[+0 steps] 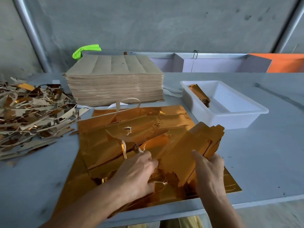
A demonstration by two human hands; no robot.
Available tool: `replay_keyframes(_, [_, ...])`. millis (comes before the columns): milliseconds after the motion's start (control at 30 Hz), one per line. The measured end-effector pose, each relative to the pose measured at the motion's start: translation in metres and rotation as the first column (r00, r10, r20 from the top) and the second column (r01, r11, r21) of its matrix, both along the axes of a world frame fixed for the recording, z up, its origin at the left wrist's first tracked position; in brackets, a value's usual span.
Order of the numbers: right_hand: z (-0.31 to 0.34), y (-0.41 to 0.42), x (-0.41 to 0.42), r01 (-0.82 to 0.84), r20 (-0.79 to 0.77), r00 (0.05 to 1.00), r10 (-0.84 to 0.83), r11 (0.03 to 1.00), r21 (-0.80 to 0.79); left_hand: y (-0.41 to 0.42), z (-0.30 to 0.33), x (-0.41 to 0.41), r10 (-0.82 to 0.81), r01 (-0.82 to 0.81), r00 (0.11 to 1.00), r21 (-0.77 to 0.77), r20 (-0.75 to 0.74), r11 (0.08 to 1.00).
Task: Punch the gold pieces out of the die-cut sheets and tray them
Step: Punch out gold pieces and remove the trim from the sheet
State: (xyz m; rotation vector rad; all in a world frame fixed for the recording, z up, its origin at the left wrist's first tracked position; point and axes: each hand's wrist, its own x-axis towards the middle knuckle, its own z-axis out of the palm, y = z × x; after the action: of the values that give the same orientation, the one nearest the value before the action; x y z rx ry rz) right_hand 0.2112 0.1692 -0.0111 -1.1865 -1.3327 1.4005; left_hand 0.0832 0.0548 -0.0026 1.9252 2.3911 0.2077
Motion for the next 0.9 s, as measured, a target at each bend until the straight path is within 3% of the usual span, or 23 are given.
replay_keyframes(133, [0.016,0.008,0.011,-0.029,0.017,0.999,0.031,0.996,-0.086,0.0,0.001,-0.016,0.039,-0.039,0.999,-0.025,0.008,0.999])
replay_keyframes(267, [0.028,0.03,0.035,0.126,0.074,0.99,-0.119,0.987,-0.1,-0.003,0.008,-0.045,0.132,-0.126,0.99,-0.102,0.057,0.987])
replay_keyframes(433, [0.023,0.036,0.035,0.145,0.097,0.986,-0.138,0.987,-0.065,-0.01,0.034,-0.057,0.154,-0.114,0.963,-0.181,0.223,0.977])
replay_keyframes(500, [0.017,0.032,0.026,0.103,0.117,0.988,-0.097,0.993,-0.052,-0.006,0.046,-0.049,0.168,-0.14,0.968,-0.154,0.188,0.978])
replay_keyframes(567, [0.012,0.029,0.017,0.081,0.164,0.984,-0.075,0.996,-0.032,0.005,0.052,-0.032,0.198,-0.198,0.969,-0.01,0.151,0.98])
replay_keyframes(667, [0.005,0.026,0.005,0.066,0.205,0.977,-0.062,0.998,-0.012,0.034,0.042,-0.008,0.235,-0.223,0.97,0.147,-0.068,0.964])
replay_keyframes(800, [-0.003,0.029,-0.001,0.03,0.218,0.975,-0.03,1.0,0.002,0.068,0.007,-0.001,0.197,-0.179,0.96,0.106,-0.198,0.978])
replay_keyframes(900, [-0.009,0.03,0.0,0.024,0.209,0.978,-0.025,1.0,0.006,0.072,-0.01,-0.013,0.279,-0.278,0.953,0.026,-0.116,0.96])
